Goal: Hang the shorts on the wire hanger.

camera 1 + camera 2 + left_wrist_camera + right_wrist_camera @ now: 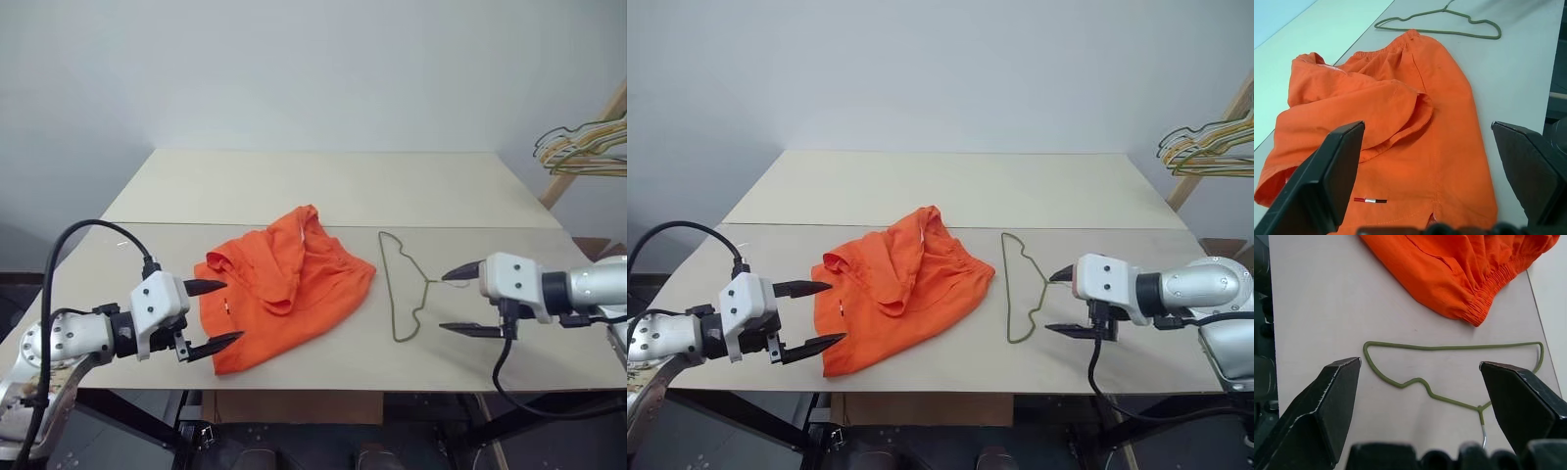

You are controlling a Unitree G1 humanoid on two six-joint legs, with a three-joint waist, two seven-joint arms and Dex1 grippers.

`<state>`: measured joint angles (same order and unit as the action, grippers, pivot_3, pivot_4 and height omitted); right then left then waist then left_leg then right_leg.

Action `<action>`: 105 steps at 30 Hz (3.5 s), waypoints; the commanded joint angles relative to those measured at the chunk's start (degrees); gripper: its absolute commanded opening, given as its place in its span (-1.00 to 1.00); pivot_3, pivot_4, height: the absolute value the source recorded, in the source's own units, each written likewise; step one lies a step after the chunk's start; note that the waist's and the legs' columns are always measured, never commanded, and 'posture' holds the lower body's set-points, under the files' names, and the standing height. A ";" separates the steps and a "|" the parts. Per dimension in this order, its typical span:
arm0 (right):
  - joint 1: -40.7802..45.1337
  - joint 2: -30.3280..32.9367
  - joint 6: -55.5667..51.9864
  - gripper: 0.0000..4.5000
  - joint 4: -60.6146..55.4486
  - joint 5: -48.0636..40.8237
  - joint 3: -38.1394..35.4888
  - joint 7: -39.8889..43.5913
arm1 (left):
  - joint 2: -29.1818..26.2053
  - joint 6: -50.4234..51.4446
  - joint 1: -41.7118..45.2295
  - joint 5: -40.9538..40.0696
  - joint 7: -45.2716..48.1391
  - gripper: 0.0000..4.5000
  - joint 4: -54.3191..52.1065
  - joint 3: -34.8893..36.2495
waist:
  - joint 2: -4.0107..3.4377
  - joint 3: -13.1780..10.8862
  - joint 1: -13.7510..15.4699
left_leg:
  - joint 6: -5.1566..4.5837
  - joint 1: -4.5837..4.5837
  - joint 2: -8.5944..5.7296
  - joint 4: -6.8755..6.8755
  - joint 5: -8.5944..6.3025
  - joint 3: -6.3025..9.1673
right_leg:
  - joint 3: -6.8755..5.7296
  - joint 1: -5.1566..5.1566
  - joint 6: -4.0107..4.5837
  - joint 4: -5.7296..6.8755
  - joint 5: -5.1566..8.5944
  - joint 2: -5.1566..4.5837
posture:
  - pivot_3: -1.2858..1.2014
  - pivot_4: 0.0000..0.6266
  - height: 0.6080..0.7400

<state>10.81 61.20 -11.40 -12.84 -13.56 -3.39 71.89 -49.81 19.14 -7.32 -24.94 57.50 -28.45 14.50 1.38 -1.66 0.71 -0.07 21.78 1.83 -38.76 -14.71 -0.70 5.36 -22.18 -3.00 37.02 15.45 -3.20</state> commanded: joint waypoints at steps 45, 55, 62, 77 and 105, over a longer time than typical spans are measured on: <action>-5.07 -3.39 -3.24 1.00 -8.69 1.40 -0.82 -10.41 | -3.18 -9.95 5.34 14.14 9.49 1.00 16.68 -17.74 | -0.03 -0.02 -1.38 | 0.00 -0.04 0.06 0.03 -0.01 -0.09 | 0.02 -0.04 0.07 0.01 0.10 0.03 | 0.01 -1.00 1.00; -4.73 -3.45 -2.87 1.00 -8.84 2.61 0.54 -11.24 | -2.73 -11.20 7.87 20.32 7.51 0.30 20.17 -22.15 | -0.03 -0.01 -1.78 | 0.00 -0.05 0.07 0.03 -0.01 -0.10 | 0.03 -0.03 0.06 0.01 0.10 0.04 | 0.00 -1.00 1.00; -3.74 -4.04 -2.44 1.00 -8.46 3.85 2.00 -11.41 | -2.58 -12.54 7.31 21.77 6.19 -0.72 21.25 -22.19 | -0.04 -0.01 -1.77 | 0.00 -0.08 0.07 0.03 -0.01 -0.10 | 0.04 -0.02 0.06 0.02 0.10 0.04 | 0.01 -1.00 1.00; 18.48 -20.71 19.12 1.00 20.67 34.74 24.49 -31.48 | -6.17 -18.64 3.82 23.98 2.72 -0.99 19.14 -17.87 | -0.06 0.00 -3.27 | 0.00 -0.09 0.10 0.13 -0.01 -0.12 | 0.07 -0.09 0.09 0.09 0.10 0.08 | 0.02 -1.00 1.00; 35.21 -31.21 48.66 -0.81 57.16 47.45 35.33 -40.87 | -6.17 -20.84 3.27 24.52 1.21 -1.00 20.79 -16.27 | -0.06 0.00 -3.42 | 0.00 -0.15 0.06 0.16 -0.01 -0.04 | 0.08 -0.07 0.14 0.22 0.06 0.02 | 0.06 -1.00 1.00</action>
<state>44.09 30.19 36.11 44.54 33.67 32.46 31.33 -55.76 -0.76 -4.68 -0.24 59.16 -7.86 -3.31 1.31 -1.66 -2.71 -0.07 21.63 1.89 -38.60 -14.72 -0.74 5.44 -22.25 -2.86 37.24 15.51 -3.18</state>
